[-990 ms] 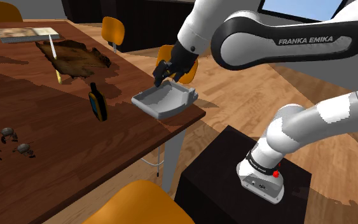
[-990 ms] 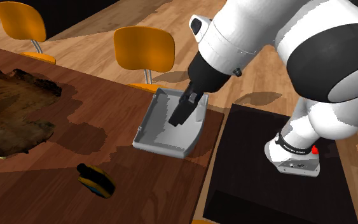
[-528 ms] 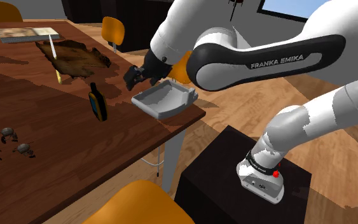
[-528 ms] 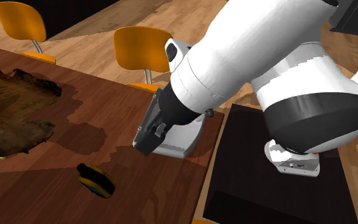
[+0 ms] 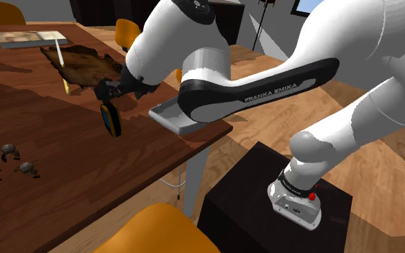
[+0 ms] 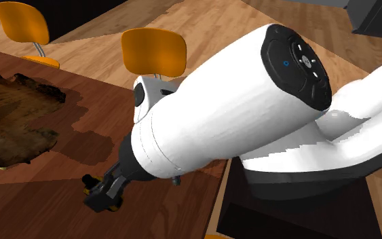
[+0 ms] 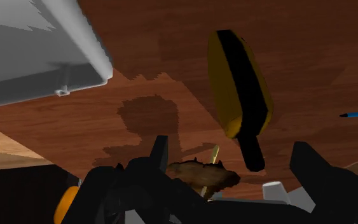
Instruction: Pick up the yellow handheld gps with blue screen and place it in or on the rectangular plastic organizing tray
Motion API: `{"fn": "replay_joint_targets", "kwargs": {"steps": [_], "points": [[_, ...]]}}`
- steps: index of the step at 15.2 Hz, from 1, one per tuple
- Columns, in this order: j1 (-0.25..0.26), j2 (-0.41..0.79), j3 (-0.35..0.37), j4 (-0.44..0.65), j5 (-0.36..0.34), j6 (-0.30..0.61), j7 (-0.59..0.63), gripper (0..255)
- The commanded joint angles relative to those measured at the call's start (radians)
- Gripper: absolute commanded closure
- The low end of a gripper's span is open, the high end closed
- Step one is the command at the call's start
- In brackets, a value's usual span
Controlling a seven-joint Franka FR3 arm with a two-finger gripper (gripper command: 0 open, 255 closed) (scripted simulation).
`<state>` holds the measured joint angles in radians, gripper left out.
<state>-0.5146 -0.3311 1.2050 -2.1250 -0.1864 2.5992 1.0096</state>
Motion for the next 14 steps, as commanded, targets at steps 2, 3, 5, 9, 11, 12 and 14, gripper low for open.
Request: {"fn": "replay_joint_targets", "kwargs": {"steps": [2,3,5,9,11,12,14], "points": [[-0.189,0.036,0.195,0.065,-0.088,0.019,0.088,0],[-0.229,0.041,0.233,0.069,-0.096,0.027,0.093,0],[-0.315,0.046,0.311,0.077,-0.106,0.044,0.1,0],[-0.47,0.034,0.451,0.091,-0.093,0.077,0.092,0],[-0.469,0.033,0.45,0.091,-0.091,0.077,0.091,0],[-0.469,0.033,0.45,0.091,-0.091,0.077,0.091,0],[-0.469,0.033,0.45,0.091,-0.091,0.077,0.09,0]]}}
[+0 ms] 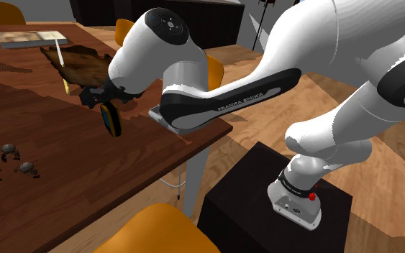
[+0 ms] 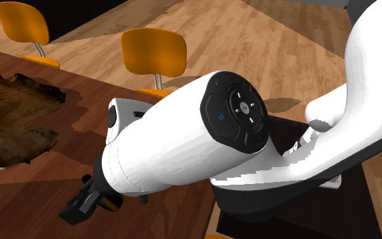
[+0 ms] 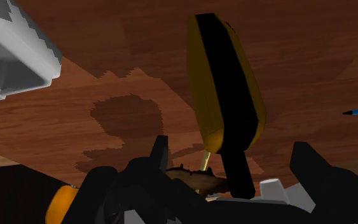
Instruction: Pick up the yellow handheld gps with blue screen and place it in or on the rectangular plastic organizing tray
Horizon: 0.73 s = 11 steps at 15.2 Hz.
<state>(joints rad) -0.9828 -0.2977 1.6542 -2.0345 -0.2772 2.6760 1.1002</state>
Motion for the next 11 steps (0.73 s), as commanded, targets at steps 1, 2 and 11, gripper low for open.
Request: {"fn": "replay_joint_targets", "kwargs": {"steps": [1,2,11], "points": [[-0.001,0.0,0.001,0.0,0.0,0.0,0.0,0],[0.0,0.0,0.0,0.0,0.0,0.0,0.0,0],[-0.002,0.0,0.001,0.001,0.0,0.0,-0.001,255]]}}
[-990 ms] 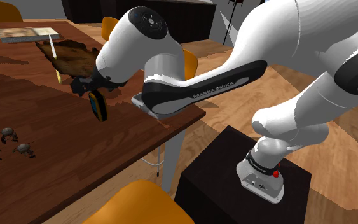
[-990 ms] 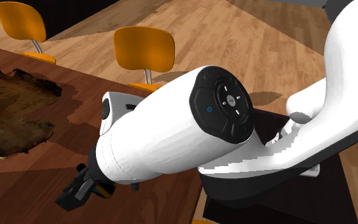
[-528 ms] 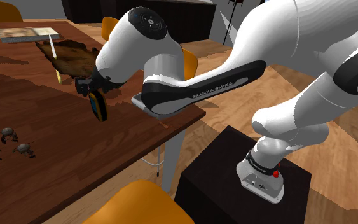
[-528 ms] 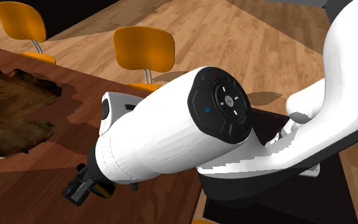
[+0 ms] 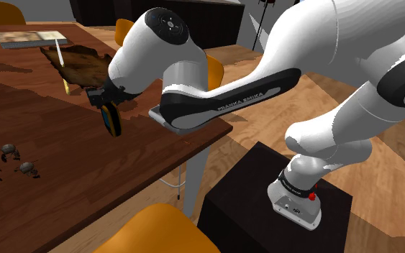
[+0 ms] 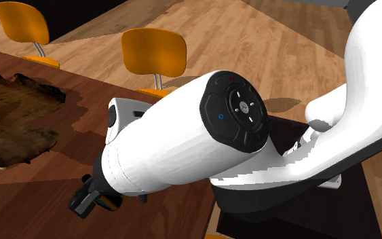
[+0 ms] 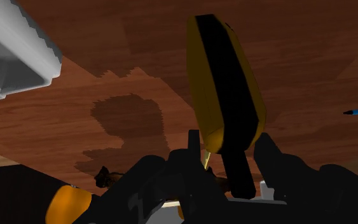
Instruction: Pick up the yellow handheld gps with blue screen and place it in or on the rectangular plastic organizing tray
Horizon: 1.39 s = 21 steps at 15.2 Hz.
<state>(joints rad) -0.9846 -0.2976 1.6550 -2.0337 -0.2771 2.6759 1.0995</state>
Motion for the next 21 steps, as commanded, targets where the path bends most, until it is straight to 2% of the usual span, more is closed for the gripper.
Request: {"fn": "replay_joint_targets", "kwargs": {"steps": [1,13,21], "points": [[0.001,0.0,0.0,-0.001,0.0,0.0,0.001,255],[0.142,0.055,-0.137,0.109,-0.014,-0.148,-0.041,255],[0.195,0.075,-0.19,0.199,-0.005,-0.246,-0.079,255]]}}
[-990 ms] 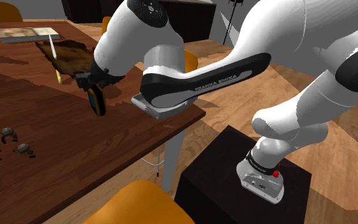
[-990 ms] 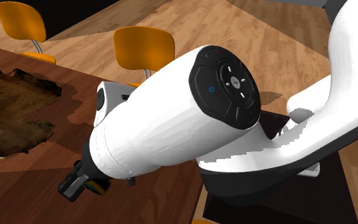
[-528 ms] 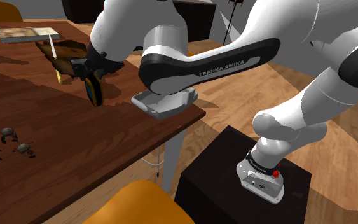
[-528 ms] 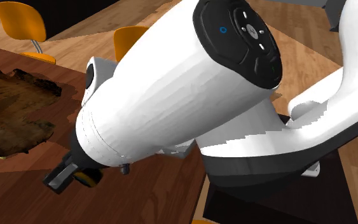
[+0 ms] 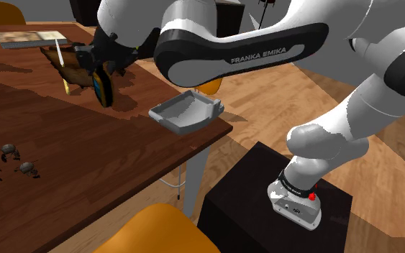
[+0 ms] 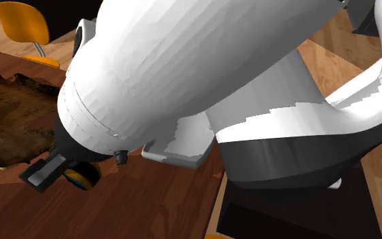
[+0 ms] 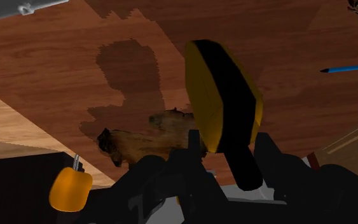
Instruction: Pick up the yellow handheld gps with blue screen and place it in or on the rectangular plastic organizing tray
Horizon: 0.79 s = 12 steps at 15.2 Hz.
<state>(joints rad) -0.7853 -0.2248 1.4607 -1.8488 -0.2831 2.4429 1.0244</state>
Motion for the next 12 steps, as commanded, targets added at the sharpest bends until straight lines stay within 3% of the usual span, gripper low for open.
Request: {"fn": "replay_joint_targets", "kwargs": {"steps": [1,7,12], "points": [[-0.001,0.005,0.001,0.026,0.002,-0.025,-0.009,255],[-0.003,0.018,0.002,0.106,0.009,-0.1,-0.036,255],[-0.035,0.03,0.036,0.18,0.011,-0.165,-0.057,255]]}}
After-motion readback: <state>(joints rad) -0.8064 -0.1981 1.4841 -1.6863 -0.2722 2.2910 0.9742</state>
